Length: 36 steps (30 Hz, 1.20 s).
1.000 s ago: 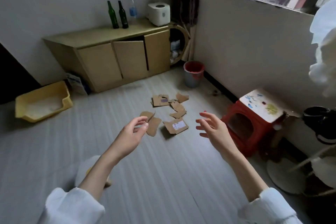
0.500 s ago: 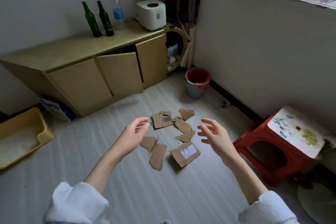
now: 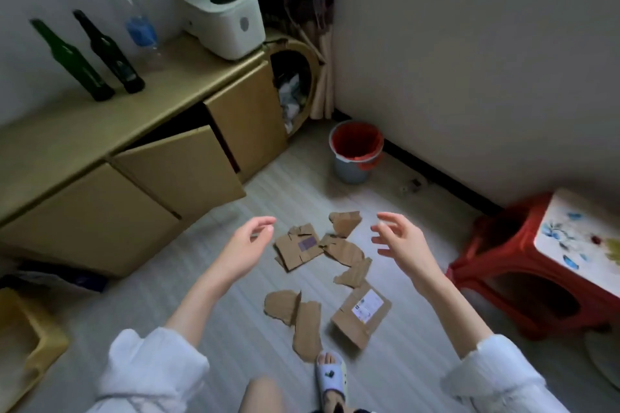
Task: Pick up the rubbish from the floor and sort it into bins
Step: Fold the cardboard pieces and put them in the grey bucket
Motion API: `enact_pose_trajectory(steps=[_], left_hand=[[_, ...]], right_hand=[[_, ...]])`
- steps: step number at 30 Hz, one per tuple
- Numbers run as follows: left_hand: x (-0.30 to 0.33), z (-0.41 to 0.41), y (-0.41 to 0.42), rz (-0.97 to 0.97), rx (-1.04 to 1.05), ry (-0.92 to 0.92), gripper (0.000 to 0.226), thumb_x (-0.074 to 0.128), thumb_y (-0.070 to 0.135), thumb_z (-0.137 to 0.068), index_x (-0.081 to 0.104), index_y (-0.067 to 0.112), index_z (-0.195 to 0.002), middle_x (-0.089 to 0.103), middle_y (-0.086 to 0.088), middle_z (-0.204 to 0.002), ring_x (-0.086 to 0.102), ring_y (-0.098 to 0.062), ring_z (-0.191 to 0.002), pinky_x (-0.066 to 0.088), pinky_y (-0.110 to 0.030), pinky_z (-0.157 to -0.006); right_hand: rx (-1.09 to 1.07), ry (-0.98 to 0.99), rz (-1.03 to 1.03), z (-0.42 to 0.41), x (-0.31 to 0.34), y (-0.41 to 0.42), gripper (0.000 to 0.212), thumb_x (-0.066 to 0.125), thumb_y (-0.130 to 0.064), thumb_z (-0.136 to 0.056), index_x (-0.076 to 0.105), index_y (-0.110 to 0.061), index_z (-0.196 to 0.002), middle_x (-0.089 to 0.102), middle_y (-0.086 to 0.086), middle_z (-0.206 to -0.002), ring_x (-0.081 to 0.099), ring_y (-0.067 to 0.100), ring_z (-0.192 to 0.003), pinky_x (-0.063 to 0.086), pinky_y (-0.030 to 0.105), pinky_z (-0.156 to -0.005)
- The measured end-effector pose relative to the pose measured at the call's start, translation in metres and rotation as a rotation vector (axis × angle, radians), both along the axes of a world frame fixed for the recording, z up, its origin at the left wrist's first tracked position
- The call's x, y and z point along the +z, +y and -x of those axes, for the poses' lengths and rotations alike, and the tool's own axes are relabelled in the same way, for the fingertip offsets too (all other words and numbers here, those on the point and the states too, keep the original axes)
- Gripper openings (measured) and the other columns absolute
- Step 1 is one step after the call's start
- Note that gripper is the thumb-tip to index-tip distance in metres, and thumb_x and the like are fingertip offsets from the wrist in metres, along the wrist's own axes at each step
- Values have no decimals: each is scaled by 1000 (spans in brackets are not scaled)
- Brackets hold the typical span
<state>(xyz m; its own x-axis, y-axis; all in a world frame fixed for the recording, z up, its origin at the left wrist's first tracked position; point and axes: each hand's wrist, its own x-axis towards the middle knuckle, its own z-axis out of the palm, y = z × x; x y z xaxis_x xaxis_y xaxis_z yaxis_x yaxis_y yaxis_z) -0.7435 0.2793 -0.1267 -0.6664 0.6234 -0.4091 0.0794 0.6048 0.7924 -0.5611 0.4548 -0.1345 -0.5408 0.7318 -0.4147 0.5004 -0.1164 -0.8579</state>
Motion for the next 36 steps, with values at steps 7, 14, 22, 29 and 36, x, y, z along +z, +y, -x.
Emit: enact_pose_trajectory(steps=[7,14,22,29,36], left_hand=[[-8,116,72,-13,-130,-11,18,42,20,-98,53,28,-110,56,5,-112,50,-12,-109,41,-38,-101],[-51,251,165,54,-427,-41,21,43,17,-98,56,21,-113,56,2,-109,51,-14,-110,41,-35,-99],[-114,381,263,143,-654,34,26,45,17,-96,59,13,-118,61,-3,-114,54,-15,-105,43,-30,-90],[-229,402,332,244,-682,-65,26,45,10,-96,57,8,-119,61,-11,-118,55,-16,-103,42,-27,-88],[-432,385,428,103,-687,-60,28,42,10,-97,54,10,-122,56,-12,-129,53,-18,-106,41,-28,-92]], right_hand=[[-95,-39,-31,86,0,56,29,46,-22,-97,52,-17,-125,61,7,-116,61,21,-101,53,33,-84],[-354,-61,-18,203,-30,94,29,45,-22,-97,51,-18,-124,61,6,-115,60,18,-101,51,38,-92],[-626,-29,137,324,-89,136,30,44,-17,-97,50,-11,-126,59,11,-116,60,16,-89,50,28,-75],[-681,-139,160,353,-197,193,27,46,-13,-95,53,-8,-121,62,10,-98,60,24,-89,51,41,-86],[-399,-428,-139,377,-423,281,39,45,-24,-96,45,-14,-133,56,9,-128,52,26,-119,41,39,-101]])
